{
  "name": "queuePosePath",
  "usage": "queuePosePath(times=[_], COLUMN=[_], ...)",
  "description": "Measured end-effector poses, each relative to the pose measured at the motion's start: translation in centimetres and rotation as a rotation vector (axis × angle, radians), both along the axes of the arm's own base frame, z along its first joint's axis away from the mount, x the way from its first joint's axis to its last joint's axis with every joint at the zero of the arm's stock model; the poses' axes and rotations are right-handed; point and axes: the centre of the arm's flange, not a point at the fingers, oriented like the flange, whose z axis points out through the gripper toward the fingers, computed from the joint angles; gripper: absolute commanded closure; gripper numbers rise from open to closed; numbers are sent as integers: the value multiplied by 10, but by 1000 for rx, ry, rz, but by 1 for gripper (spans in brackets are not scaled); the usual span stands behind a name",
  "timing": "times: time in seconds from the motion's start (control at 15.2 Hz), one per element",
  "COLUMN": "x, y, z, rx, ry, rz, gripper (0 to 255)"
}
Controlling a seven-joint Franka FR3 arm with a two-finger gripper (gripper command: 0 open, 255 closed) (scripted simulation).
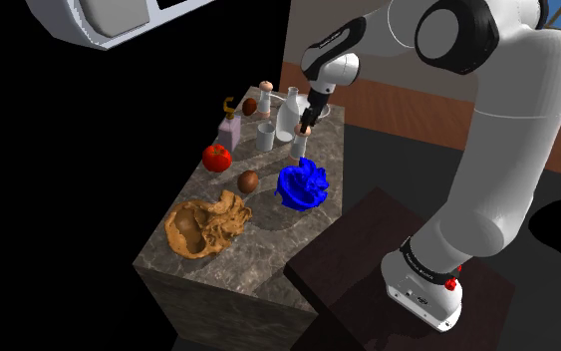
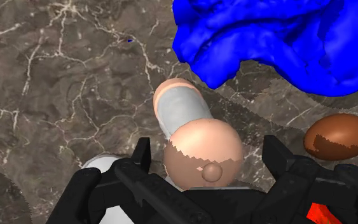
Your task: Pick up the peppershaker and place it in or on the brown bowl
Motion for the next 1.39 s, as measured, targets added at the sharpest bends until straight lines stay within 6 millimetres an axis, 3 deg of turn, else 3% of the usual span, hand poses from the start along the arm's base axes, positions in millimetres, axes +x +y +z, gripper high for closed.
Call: queuePosePath(times=[0.2, 0.53, 0.59, 1.39], x=[0, 1, 1, 1], y=[2, 2, 2, 3], z=[-12, -14, -14, -7], rx=[0, 0, 0, 0], ry=[0, 0, 0, 0], rz=[0, 0, 0, 0], gripper=[0, 0, 255, 255])
